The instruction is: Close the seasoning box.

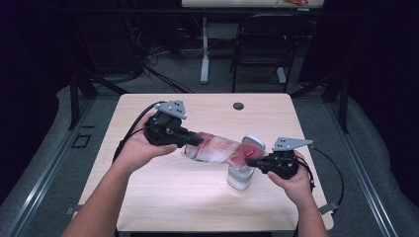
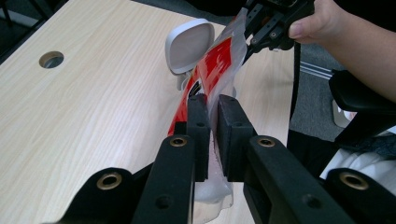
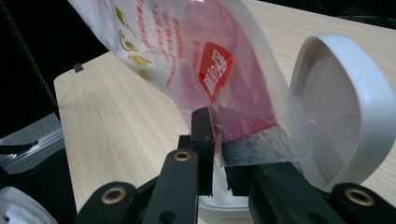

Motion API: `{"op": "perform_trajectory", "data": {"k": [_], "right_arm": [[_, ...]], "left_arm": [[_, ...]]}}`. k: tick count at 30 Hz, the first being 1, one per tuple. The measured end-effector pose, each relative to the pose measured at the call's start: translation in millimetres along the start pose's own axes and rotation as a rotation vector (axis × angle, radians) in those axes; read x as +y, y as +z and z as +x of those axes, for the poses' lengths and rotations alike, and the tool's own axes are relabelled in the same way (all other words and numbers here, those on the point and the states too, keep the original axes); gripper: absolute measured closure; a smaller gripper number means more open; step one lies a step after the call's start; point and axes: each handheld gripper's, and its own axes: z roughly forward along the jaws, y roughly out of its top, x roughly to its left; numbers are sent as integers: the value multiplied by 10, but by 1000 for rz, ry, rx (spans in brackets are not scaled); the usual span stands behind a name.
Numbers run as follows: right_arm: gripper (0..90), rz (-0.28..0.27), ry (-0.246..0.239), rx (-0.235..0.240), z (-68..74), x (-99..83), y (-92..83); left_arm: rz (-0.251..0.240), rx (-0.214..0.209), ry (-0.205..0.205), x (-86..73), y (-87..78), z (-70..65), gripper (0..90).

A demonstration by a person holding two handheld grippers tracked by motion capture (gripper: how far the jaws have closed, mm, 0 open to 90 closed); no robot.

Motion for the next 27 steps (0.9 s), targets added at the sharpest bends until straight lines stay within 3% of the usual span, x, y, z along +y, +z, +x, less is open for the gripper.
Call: {"op": "perform_trajectory", "data": {"k": [27], "right_arm": [[841, -22, 16, -14, -18, 1, -67]], "left_arm": [[-11, -20, 6, 53, 35, -21, 853]]}}
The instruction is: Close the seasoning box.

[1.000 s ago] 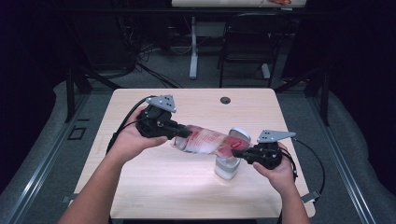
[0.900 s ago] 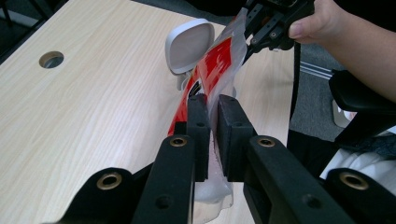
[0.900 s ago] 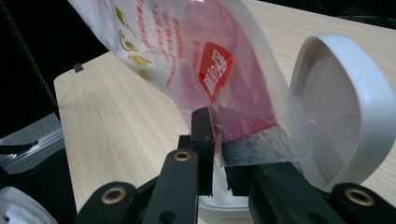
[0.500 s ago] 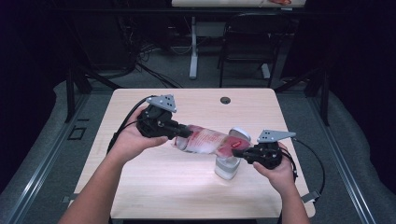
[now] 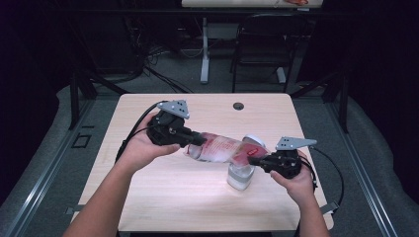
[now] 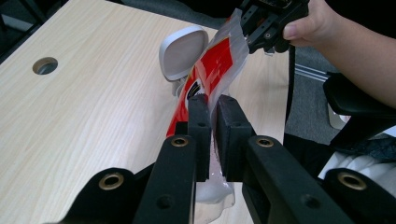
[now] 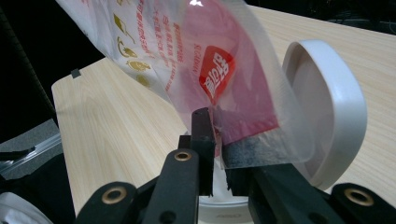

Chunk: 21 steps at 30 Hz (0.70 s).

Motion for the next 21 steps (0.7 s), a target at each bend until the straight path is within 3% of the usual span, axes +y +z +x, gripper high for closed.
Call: {"op": "perform_trajectory", "data": {"k": [21], "right_arm": [[853, 25, 1, 30, 29, -1, -24]], "left_arm": [[4, 4, -15, 15, -6, 10, 852]]}}
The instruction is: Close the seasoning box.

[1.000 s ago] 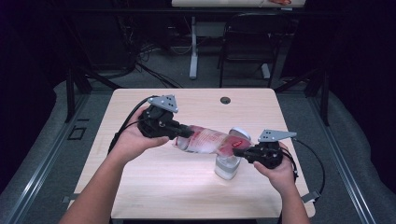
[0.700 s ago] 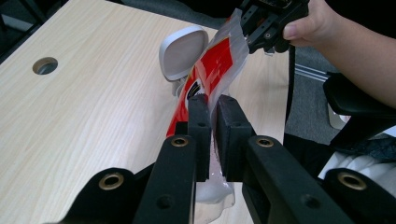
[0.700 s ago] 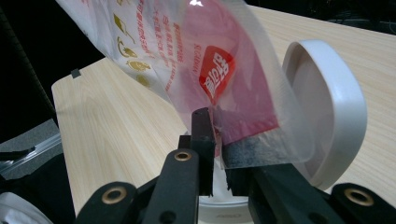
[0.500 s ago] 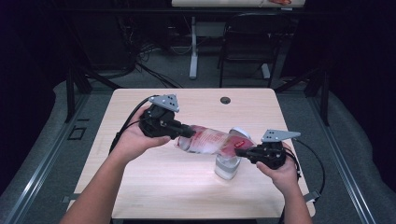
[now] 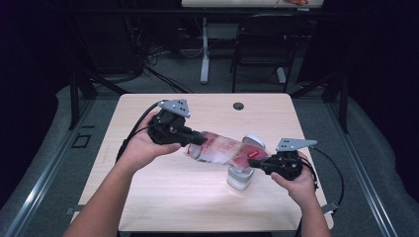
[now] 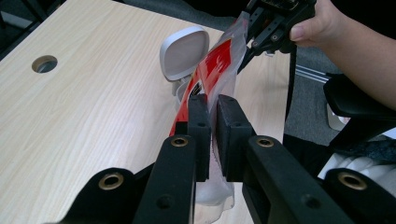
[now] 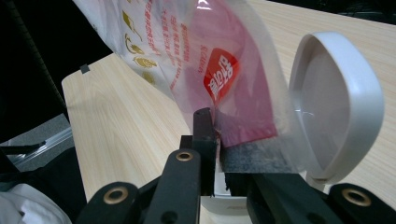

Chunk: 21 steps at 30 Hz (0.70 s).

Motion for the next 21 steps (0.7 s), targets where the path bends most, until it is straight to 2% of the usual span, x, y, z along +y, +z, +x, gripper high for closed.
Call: {"op": "perform_trajectory", "data": {"k": [21], "right_arm": [[855, -2, 5, 16, 6, 12, 78]], "left_arm": [[-4, 11, 6, 0, -48, -33, 852]]}}
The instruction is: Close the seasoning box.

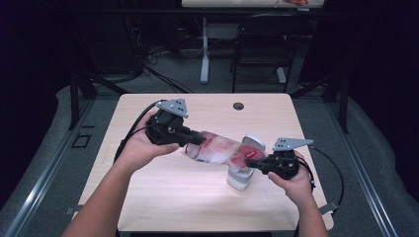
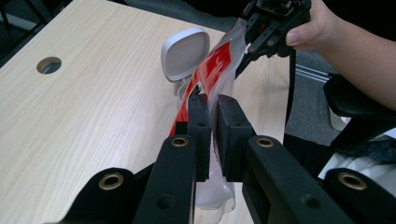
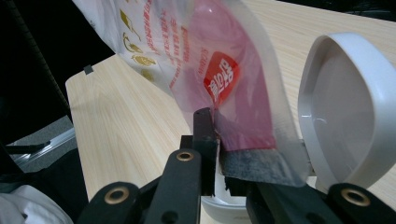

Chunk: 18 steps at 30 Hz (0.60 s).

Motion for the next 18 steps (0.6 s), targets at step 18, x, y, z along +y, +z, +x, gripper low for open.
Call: {"op": "perform_trajectory", "data": {"k": [18], "right_arm": [[852, -9, -3, -20, -16, 9, -30]], "left_arm": [[-13, -7, -11, -39, 33, 25, 851]]}}
